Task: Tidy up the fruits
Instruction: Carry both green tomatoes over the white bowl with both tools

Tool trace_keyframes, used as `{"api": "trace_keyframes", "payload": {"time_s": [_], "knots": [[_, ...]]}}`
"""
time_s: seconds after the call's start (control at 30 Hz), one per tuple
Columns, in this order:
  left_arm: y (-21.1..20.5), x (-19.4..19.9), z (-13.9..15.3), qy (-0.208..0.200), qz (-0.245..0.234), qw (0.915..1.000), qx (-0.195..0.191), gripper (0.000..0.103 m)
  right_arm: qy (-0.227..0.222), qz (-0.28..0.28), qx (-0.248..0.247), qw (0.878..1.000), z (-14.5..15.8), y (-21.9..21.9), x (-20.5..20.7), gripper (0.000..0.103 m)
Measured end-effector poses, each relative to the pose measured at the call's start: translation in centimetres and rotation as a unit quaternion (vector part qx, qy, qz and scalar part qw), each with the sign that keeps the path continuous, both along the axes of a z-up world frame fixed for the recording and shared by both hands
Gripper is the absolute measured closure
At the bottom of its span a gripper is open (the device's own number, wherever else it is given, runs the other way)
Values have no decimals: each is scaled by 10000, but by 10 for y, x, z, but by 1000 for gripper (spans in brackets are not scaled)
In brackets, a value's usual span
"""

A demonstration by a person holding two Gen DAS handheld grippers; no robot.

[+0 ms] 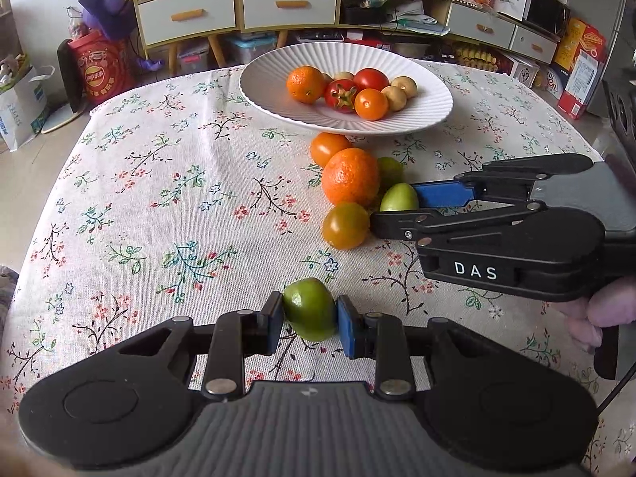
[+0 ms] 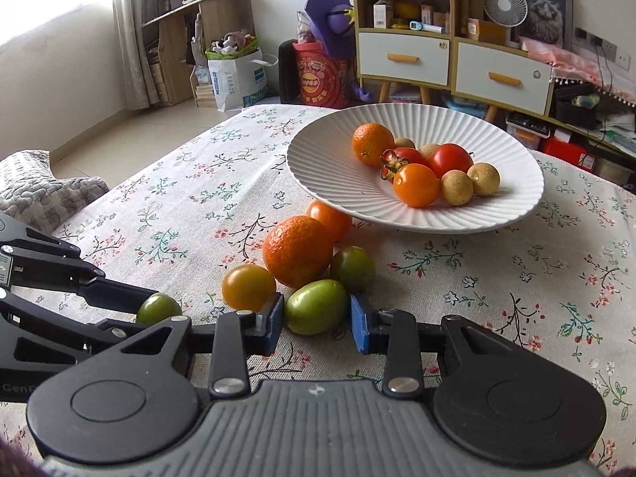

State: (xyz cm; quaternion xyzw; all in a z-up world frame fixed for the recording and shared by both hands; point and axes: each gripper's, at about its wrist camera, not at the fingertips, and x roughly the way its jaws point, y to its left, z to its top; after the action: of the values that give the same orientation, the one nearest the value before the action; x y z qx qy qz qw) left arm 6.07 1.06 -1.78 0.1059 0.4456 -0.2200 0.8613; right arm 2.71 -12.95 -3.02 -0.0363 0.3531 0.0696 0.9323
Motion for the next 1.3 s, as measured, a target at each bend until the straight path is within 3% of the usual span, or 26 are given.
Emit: {"api": "trace_keyframes", "payload": {"time_s": [0.77, 1.3], "knots": [[-1, -2, 0, -54, 24, 10000, 76, 80, 226, 670, -421, 9966, 3, 5, -24, 71], [0, 8, 17, -307, 175, 9992, -182, 80, -121, 577, -261, 9979, 26, -3, -21, 71]]}}
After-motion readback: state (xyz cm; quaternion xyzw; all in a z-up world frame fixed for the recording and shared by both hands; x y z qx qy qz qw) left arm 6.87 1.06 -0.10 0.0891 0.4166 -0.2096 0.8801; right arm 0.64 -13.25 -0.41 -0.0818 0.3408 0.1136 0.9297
